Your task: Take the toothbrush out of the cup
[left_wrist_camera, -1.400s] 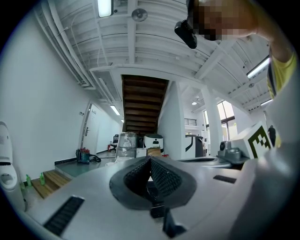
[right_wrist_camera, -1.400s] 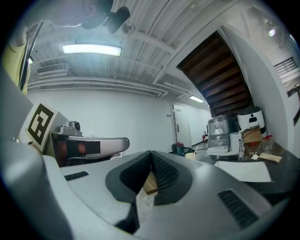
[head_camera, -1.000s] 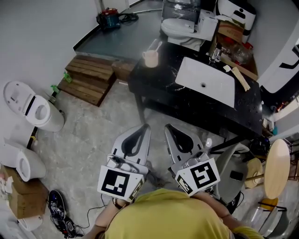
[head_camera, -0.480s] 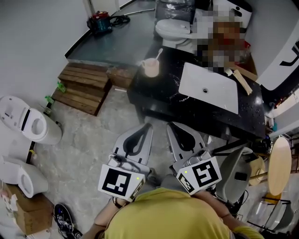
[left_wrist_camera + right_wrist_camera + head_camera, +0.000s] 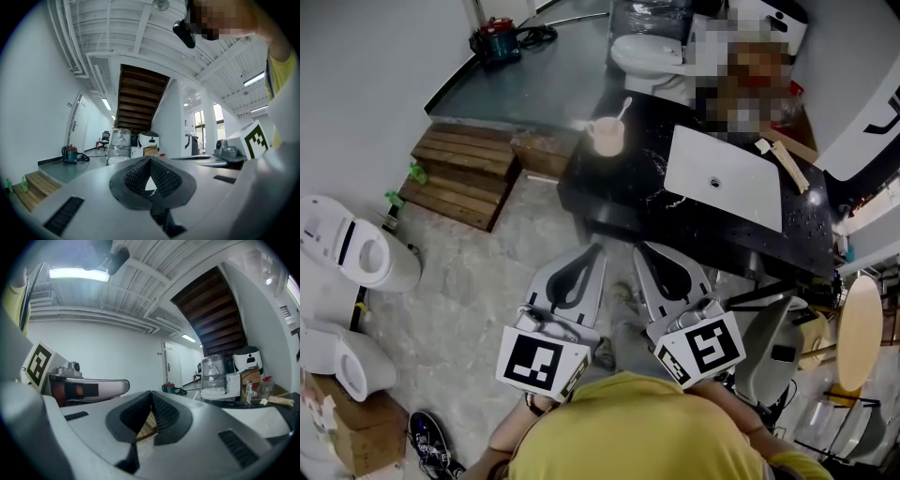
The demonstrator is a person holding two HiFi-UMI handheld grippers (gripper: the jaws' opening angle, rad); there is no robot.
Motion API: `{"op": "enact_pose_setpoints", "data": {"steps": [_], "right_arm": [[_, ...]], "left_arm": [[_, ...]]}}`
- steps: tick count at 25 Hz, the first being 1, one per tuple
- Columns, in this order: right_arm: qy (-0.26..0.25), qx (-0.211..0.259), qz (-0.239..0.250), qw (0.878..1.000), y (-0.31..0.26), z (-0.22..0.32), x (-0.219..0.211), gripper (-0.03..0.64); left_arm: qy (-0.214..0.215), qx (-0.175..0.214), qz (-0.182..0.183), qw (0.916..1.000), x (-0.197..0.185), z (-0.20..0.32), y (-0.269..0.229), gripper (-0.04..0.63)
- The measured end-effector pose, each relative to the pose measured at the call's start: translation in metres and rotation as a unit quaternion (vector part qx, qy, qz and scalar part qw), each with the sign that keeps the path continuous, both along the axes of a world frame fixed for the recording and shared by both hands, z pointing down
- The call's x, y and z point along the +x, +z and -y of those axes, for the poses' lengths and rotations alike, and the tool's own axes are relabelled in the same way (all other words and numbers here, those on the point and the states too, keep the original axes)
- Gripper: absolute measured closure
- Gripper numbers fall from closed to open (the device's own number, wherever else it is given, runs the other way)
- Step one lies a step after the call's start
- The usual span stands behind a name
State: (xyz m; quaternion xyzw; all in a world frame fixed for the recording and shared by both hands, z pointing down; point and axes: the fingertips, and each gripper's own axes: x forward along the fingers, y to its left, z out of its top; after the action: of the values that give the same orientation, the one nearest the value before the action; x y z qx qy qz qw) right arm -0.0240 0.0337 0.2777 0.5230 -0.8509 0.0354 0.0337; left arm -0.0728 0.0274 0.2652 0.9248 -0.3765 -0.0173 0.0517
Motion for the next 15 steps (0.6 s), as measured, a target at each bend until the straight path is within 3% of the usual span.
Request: {"op": "enact_pose_setpoints", "data": {"steps": [15], "right_arm": [[-0.016, -0.006, -0.002, 1.0, 0.01, 0.089, 0.003, 0.6]], "left_arm": [[-0.009, -0.007, -0.001, 0.9999, 0.005, 0.086, 0.011, 0.586]]}}
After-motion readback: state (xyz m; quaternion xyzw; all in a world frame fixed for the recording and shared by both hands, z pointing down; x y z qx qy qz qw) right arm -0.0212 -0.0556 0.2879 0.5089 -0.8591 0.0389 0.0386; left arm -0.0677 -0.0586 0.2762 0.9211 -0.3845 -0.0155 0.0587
